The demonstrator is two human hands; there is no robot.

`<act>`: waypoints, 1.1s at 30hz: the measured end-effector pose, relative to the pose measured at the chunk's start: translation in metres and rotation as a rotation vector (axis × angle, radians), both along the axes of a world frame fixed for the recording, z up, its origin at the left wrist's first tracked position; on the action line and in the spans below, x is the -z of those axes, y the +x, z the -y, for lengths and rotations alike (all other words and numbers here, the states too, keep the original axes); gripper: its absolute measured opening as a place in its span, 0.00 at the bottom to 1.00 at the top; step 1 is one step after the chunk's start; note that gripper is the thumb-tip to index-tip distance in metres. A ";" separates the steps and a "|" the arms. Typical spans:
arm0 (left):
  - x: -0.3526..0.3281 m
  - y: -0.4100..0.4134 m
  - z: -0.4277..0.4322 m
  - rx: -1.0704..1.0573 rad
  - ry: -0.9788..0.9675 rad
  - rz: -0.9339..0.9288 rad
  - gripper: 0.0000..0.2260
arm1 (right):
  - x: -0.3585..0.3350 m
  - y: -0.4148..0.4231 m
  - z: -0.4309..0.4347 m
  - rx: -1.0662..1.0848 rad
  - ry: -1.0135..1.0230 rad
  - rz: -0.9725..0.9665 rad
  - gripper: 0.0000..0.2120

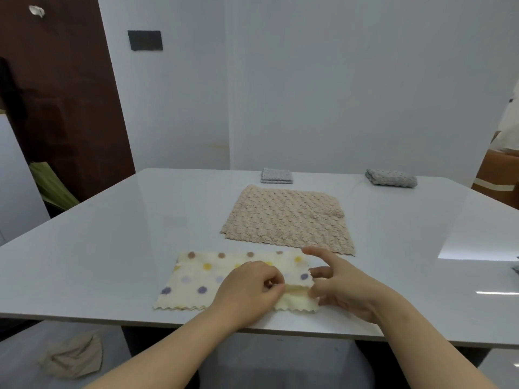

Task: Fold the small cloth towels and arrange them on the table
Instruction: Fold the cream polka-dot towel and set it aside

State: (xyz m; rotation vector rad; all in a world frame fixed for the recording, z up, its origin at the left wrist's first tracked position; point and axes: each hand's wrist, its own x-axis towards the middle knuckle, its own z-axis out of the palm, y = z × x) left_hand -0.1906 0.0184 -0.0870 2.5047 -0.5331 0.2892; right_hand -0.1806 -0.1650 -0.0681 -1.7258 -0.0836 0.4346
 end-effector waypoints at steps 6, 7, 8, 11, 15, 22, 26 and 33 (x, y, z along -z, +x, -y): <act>-0.006 -0.001 0.000 -0.034 -0.190 -0.003 0.05 | 0.005 0.001 -0.002 0.079 -0.012 0.007 0.28; -0.006 -0.002 0.000 -0.016 -0.199 0.009 0.05 | 0.005 0.001 -0.003 0.102 -0.004 0.005 0.26; -0.006 -0.003 0.000 0.007 -0.194 0.023 0.05 | 0.006 0.002 -0.003 0.121 0.003 0.003 0.25; -0.002 -0.006 -0.004 0.075 -0.148 0.067 0.04 | 0.006 0.003 -0.006 0.148 -0.011 0.010 0.22; 0.007 -0.007 -0.008 0.155 -0.046 0.088 0.05 | 0.007 0.003 -0.008 0.192 -0.037 0.028 0.20; 0.007 -0.011 -0.014 0.291 0.008 -0.020 0.18 | 0.004 0.001 -0.016 0.306 -0.024 0.021 0.12; -0.003 -0.007 -0.024 -0.028 -0.148 0.050 0.13 | 0.006 0.001 -0.022 0.277 -0.189 0.124 0.16; 0.007 0.002 -0.047 -0.209 0.465 -0.274 0.23 | 0.010 0.006 -0.023 0.409 -0.250 0.222 0.19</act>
